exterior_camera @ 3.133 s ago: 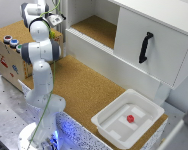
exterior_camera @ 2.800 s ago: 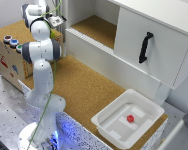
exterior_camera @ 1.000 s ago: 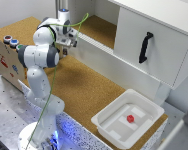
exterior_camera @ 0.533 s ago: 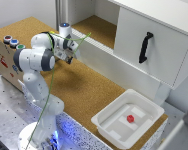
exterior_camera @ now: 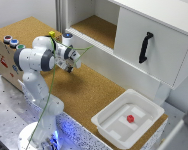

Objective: Place the purple object on the table

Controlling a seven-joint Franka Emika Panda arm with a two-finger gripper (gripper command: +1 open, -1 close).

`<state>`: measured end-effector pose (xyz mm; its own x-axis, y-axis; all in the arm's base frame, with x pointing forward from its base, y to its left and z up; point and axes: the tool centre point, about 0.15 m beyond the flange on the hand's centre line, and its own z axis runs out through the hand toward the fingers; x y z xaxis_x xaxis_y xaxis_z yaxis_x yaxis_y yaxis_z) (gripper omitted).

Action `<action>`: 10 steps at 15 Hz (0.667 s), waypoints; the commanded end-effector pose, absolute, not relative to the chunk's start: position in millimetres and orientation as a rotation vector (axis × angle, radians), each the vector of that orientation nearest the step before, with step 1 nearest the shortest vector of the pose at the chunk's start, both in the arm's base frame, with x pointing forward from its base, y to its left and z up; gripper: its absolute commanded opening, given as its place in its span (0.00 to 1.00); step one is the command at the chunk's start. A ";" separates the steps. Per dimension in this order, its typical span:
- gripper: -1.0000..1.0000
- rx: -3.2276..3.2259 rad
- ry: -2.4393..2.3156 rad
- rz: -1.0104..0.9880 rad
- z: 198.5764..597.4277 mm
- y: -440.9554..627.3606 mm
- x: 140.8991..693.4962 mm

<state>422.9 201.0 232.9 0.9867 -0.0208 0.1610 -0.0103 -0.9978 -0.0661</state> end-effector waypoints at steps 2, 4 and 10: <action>1.00 -3.050 0.123 -0.184 227.1 202.0 435.8; 1.00 -3.054 0.127 -0.226 250.5 203.2 429.3; 1.00 -2.966 0.047 -0.196 288.4 205.2 424.1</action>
